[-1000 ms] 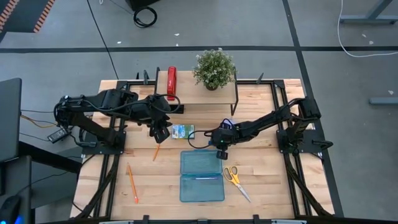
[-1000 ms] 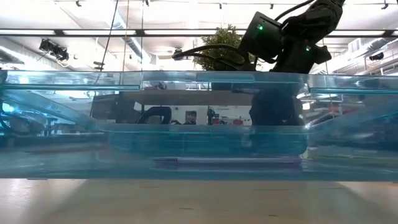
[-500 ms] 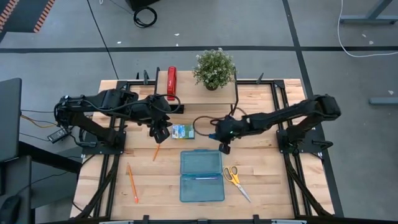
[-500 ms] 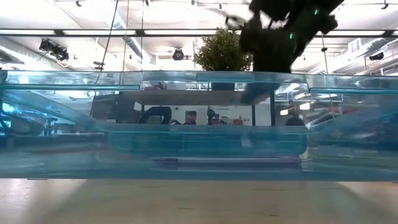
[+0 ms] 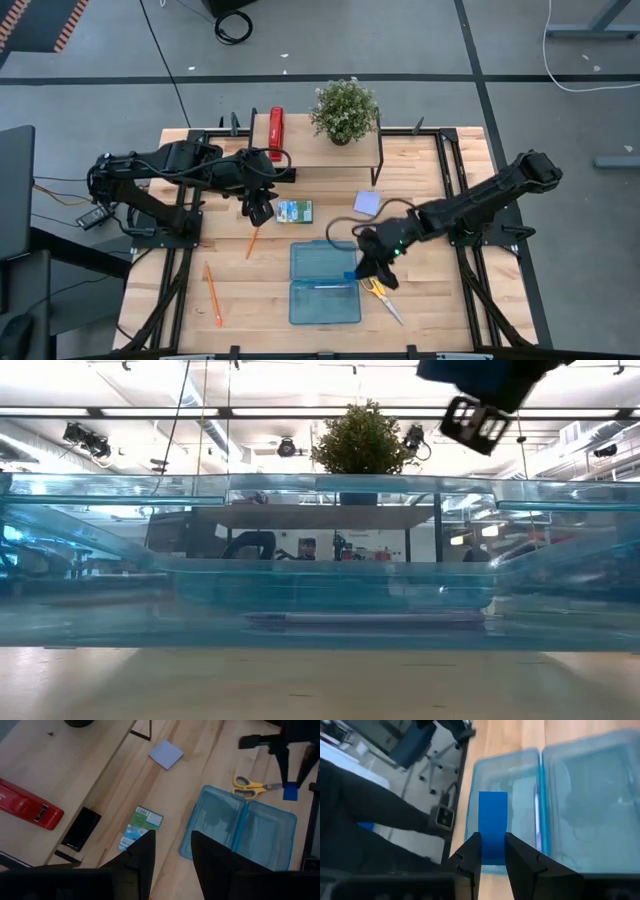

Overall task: Pack school essentials
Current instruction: Put the blue eraser into the blue supply box, then put the top yellow pencil into the blue supply box

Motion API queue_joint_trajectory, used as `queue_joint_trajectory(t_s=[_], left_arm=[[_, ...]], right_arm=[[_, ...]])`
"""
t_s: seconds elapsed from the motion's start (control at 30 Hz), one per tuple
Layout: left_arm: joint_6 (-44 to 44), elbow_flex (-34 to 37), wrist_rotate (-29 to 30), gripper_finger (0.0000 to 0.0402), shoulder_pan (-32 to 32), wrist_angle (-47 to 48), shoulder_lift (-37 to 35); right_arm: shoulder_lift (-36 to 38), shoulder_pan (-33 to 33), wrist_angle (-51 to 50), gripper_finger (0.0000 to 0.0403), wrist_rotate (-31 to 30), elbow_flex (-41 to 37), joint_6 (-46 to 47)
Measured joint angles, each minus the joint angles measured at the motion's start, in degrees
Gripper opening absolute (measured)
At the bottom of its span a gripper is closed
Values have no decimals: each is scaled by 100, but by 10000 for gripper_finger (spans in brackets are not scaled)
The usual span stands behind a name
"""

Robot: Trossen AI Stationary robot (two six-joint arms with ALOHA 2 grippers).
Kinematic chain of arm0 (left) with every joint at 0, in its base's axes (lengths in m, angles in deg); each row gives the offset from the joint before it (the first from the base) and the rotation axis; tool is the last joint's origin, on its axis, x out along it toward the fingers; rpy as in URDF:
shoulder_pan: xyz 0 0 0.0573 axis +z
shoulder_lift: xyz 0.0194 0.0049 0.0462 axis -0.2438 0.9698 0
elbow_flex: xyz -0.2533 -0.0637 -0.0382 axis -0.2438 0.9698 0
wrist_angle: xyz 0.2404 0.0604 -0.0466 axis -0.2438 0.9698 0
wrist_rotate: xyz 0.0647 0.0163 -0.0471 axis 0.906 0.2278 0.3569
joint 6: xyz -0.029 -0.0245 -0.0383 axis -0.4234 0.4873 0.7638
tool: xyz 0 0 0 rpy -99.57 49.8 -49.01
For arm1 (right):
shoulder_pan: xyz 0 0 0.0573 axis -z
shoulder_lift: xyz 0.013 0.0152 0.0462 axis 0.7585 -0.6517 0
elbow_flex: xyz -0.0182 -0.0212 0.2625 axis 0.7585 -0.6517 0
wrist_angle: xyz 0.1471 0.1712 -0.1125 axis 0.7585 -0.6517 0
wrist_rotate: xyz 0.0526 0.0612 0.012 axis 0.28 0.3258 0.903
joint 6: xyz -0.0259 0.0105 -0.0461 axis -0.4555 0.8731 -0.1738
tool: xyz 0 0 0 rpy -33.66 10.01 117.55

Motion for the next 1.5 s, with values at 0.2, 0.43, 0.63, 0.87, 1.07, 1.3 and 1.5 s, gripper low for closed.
queue_joint_trajectory(t_s=[0.2, 0.43, 0.63, 0.87, 1.07, 1.3, 1.5], left_arm=[[-134, 0, 0, 138, 82, -132, 2], [-563, 0, 20, 131, 140, -334, 2], [-890, 0, 24, 139, 140, -330, 2], [-908, 0, 24, 147, 140, -323, 2], [-679, 0, 20, 143, 138, -218, 2], [865, 0, 15, 149, -18, 836, 2], [2373, 0, 18, 153, -320, 1325, 2]], right_arm=[[-385, -240, 527, 83, -514, 2, 433], [-1384, -366, 1131, 83, -469, 34, 826], [-1844, -676, 1217, 85, -419, 165, 861], [-1931, -730, 1073, 132, -631, 165, 1131], [-1824, -688, 918, 190, -879, 169, 1209], [-1122, -165, -380, 216, -1078, 313, 1202], [120, 705, -1551, 217, -1729, 333, 1150]])
